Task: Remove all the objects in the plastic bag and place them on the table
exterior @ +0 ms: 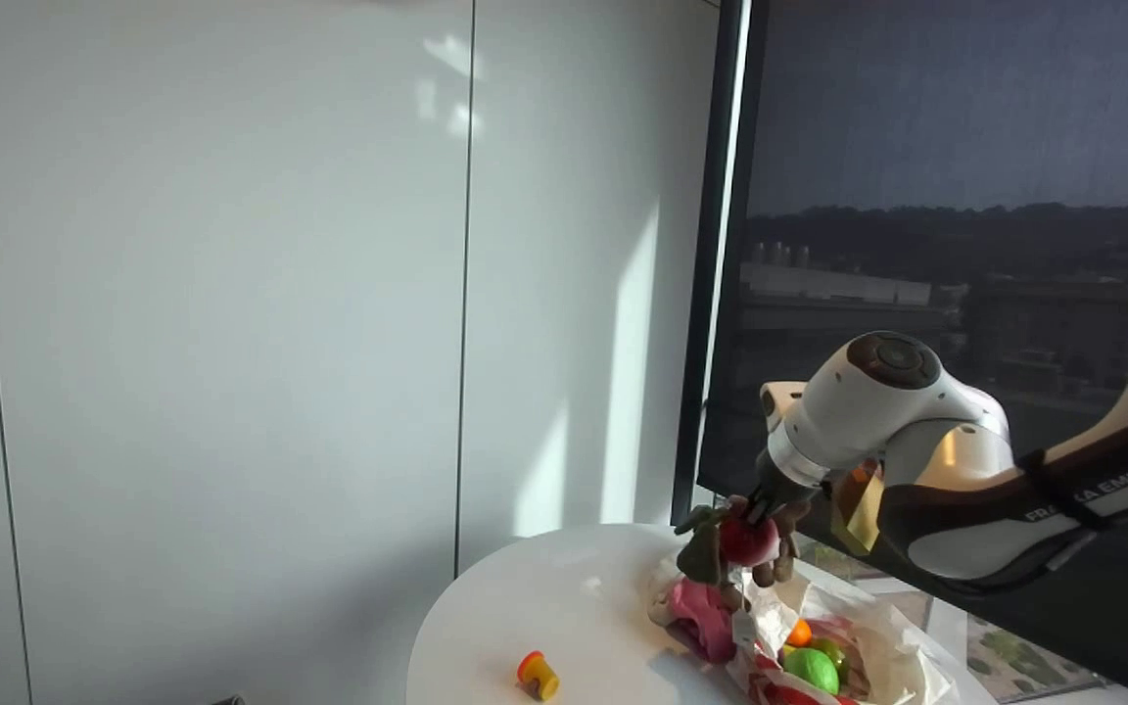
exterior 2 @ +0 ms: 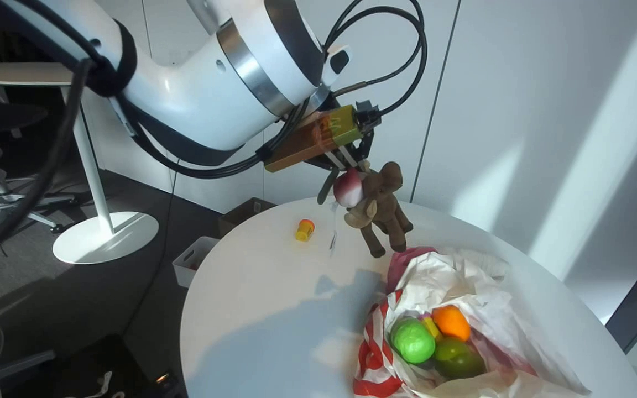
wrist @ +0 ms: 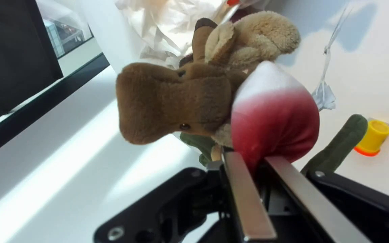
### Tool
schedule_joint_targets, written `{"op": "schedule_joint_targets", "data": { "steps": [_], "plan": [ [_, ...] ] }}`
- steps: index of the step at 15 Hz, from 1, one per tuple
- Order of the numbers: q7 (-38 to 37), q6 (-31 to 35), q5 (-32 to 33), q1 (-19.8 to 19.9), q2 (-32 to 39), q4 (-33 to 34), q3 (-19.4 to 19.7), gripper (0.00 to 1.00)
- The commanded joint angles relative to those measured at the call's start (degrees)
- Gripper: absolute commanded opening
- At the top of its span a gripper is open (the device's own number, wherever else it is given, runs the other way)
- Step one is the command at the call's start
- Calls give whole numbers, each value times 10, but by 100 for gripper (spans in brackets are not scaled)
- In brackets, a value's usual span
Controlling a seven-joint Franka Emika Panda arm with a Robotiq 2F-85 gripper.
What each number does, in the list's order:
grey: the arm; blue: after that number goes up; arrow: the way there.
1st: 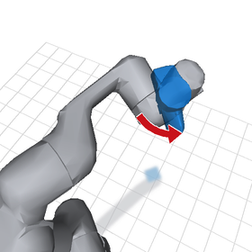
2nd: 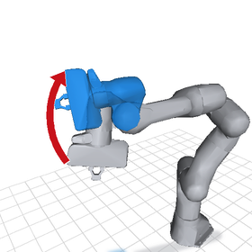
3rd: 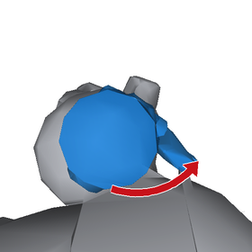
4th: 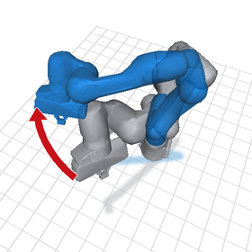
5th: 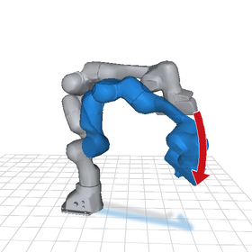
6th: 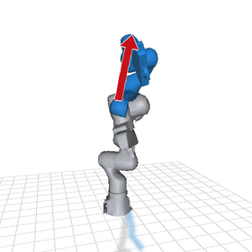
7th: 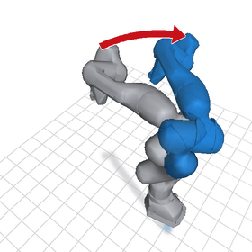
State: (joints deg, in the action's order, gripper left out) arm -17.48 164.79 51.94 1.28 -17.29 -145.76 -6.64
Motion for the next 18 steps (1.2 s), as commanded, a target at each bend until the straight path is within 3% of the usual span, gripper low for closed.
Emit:
{"op": "schedule_joint_targets", "data": {
  "steps": [1,6,9,10,11,15,18],
  "plan": [
    [8,72,-20,-26,102,42,-6,11],
    [53,94,-63,-44,247,90,-8,11],
    [125,102,-149,-30,311,101,-42,10],
    [159,104,-190,-15,326,101,-67,38],
    [182,105,-216,0,334,101,-90,39],
    [244,78,-305,63,319,98,-179,68],
    [253,72,-337,98,275,92,-199,90]
  ]
}}
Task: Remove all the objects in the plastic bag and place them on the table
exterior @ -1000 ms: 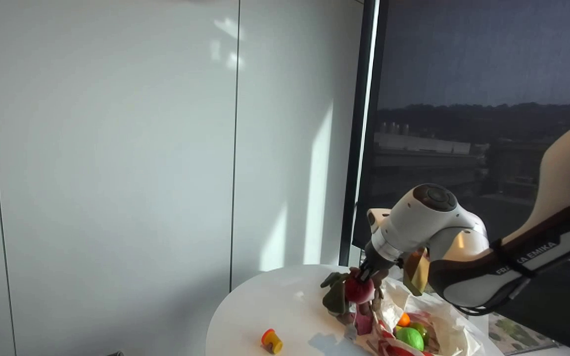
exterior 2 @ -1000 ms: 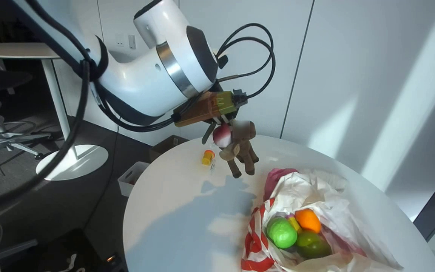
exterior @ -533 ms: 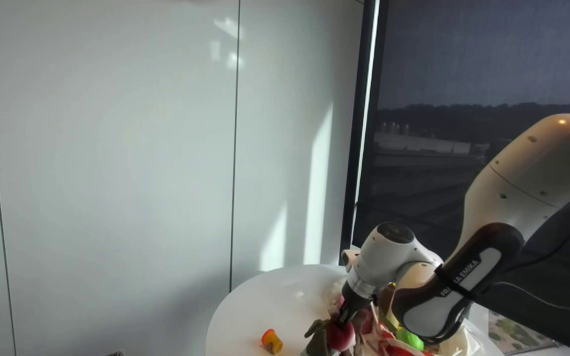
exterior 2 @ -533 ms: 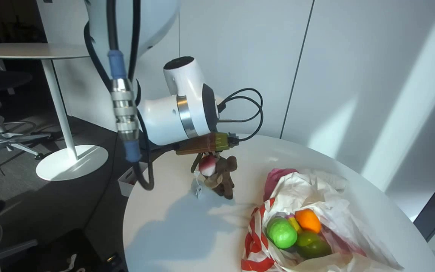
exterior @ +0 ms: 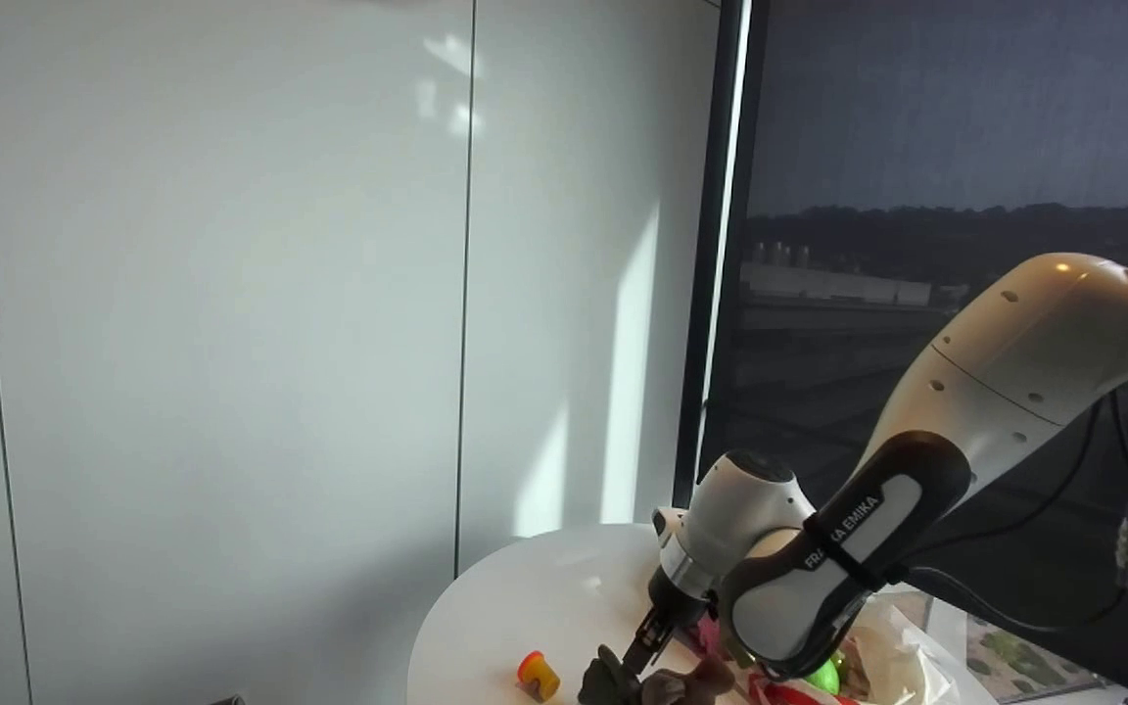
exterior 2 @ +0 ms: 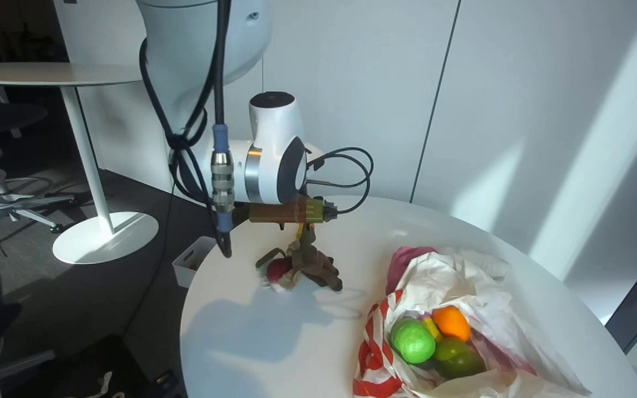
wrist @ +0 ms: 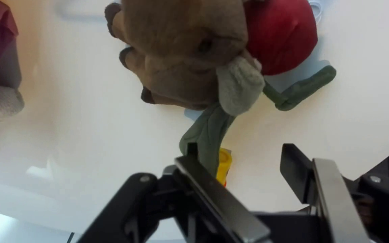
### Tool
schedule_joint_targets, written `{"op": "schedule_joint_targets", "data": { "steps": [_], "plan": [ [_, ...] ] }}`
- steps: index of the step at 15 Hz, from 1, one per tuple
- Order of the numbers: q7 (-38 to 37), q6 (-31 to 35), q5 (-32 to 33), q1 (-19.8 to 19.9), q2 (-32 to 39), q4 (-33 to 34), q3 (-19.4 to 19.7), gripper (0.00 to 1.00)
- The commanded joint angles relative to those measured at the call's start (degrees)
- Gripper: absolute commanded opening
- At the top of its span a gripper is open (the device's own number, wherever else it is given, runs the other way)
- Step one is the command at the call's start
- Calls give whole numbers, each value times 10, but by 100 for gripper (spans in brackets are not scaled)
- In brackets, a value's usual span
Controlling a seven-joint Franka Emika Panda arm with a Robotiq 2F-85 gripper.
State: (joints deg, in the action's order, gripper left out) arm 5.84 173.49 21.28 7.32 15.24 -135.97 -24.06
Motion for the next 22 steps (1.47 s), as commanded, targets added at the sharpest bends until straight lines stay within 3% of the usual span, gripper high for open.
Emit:
{"op": "schedule_joint_targets", "data": {
  "steps": [1,4,5,9,12,16,22],
  "plan": [
    [16,-23,-32,45,-69,-10,-19,96],
    [-4,-72,-31,71,-117,-13,15,100],
    [10,-98,-65,12,-134,-12,89,100],
    [-3,-194,-74,7,-164,-9,182,100],
    [-4,-244,-74,8,-146,4,228,100],
    [13,-191,-78,8,-96,11,261,100],
    [47,-123,-112,20,-15,37,276,100]
  ]
}}
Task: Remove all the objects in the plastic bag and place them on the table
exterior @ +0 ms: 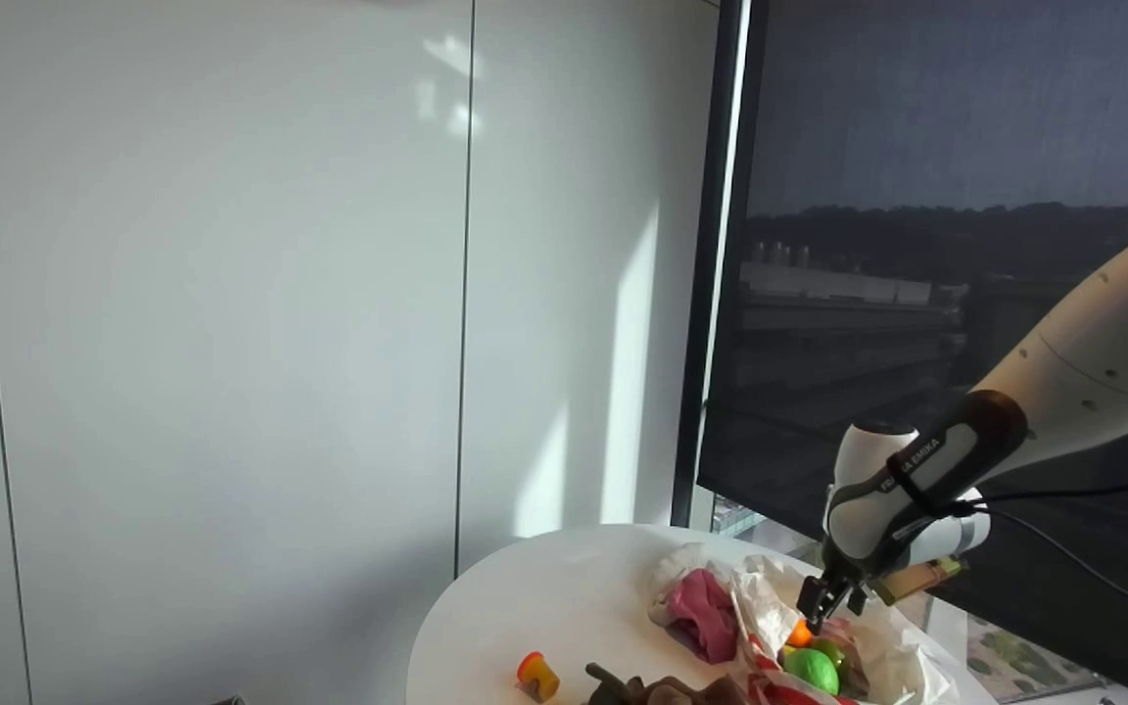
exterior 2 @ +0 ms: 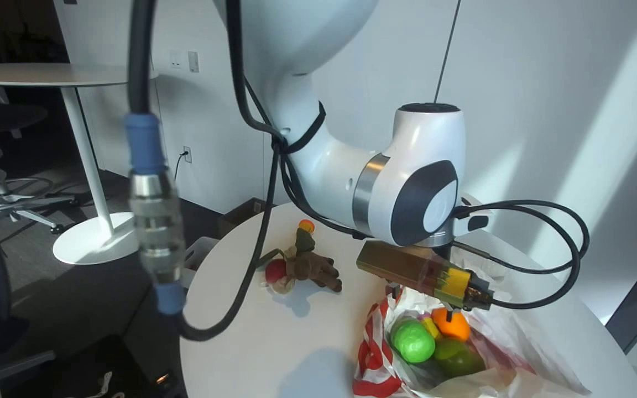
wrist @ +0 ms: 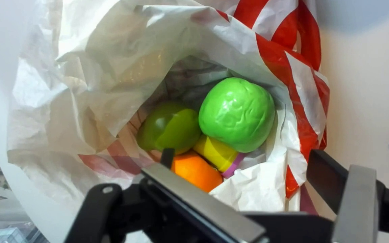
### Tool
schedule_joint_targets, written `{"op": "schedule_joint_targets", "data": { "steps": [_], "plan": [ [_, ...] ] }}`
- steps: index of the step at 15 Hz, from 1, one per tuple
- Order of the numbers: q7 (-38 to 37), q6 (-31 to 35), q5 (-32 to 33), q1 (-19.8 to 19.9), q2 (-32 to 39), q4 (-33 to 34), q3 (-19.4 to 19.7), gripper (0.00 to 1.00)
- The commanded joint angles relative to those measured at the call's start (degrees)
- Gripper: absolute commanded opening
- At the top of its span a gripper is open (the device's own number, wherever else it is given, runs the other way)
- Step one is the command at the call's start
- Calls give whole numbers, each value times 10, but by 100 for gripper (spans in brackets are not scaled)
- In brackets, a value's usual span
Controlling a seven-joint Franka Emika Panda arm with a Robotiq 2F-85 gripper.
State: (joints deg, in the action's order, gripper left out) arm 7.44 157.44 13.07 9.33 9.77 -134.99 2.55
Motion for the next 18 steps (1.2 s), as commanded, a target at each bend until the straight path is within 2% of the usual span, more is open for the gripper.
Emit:
{"op": "schedule_joint_targets", "data": {
  "steps": [1,3,9,17,18],
  "plan": [
    [28,46,-28,1,51,36,16,100],
    [41,59,-46,10,71,49,14,100],
    [99,51,-134,45,138,94,-30,100],
    [99,19,-150,59,195,142,-50,100],
    [100,13,-150,61,198,146,-51,75]
  ]
}}
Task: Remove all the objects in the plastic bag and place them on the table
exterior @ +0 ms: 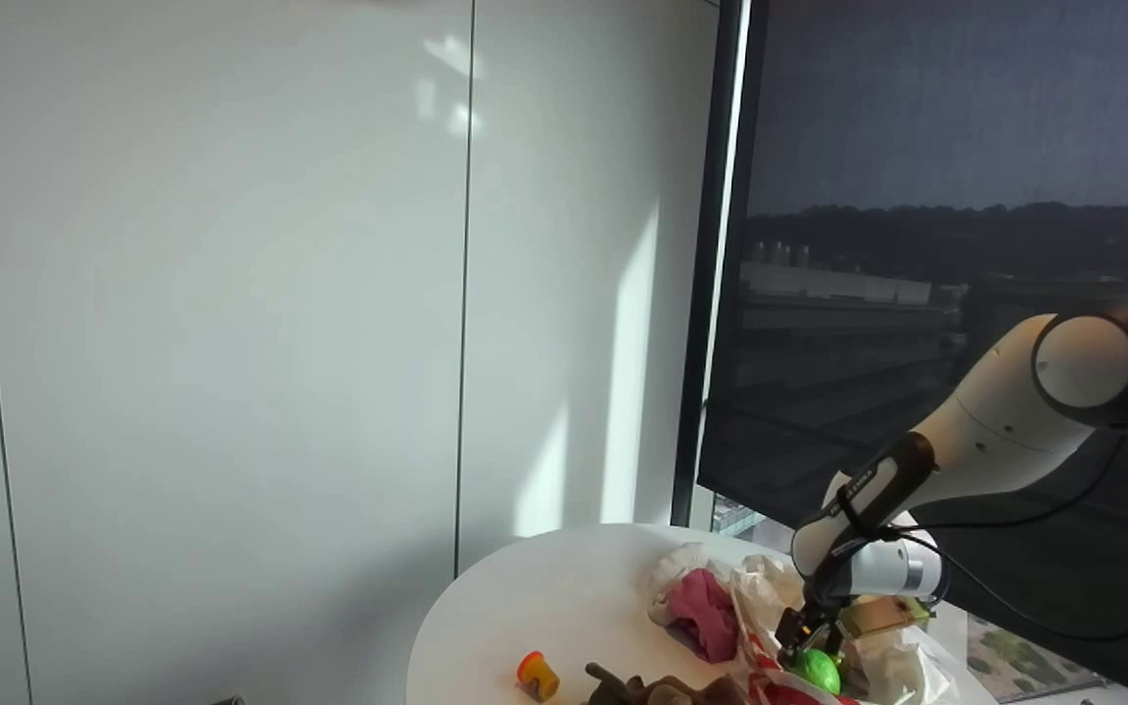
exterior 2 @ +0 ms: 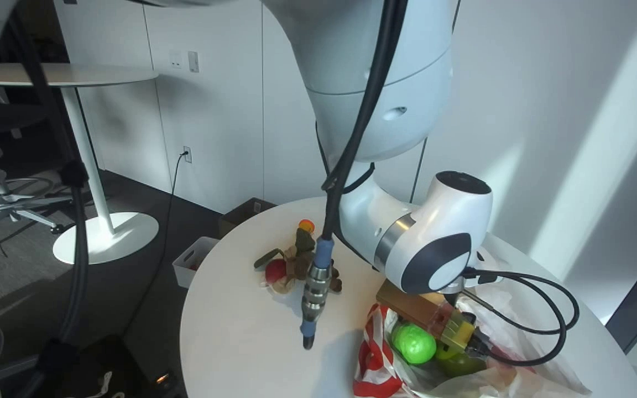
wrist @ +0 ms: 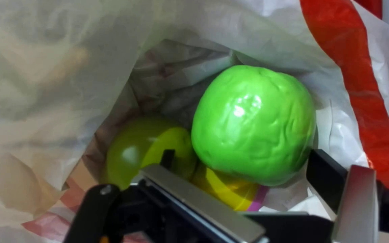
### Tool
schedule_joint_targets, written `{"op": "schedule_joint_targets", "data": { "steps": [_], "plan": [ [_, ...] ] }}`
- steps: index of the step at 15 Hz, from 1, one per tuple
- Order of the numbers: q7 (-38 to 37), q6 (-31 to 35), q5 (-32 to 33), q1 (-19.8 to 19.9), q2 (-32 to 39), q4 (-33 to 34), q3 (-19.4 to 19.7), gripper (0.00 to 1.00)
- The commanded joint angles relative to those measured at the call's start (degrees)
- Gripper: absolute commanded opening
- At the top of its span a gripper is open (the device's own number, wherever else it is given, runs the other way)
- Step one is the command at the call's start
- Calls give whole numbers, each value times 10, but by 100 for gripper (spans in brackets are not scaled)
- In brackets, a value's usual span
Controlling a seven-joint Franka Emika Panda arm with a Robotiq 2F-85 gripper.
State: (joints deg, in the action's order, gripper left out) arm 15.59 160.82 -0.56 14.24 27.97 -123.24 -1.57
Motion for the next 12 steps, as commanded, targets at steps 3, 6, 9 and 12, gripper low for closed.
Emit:
{"op": "schedule_joint_targets", "data": {
  "steps": [3,6,9,12],
  "plan": [
    [21,-41,-15,13,13,35,-13,58],
    [19,-55,-15,12,7,36,-10,45],
    [16,-71,-21,11,-15,26,-11,39],
    [11,-85,-24,5,-56,5,-8,26]
  ]
}}
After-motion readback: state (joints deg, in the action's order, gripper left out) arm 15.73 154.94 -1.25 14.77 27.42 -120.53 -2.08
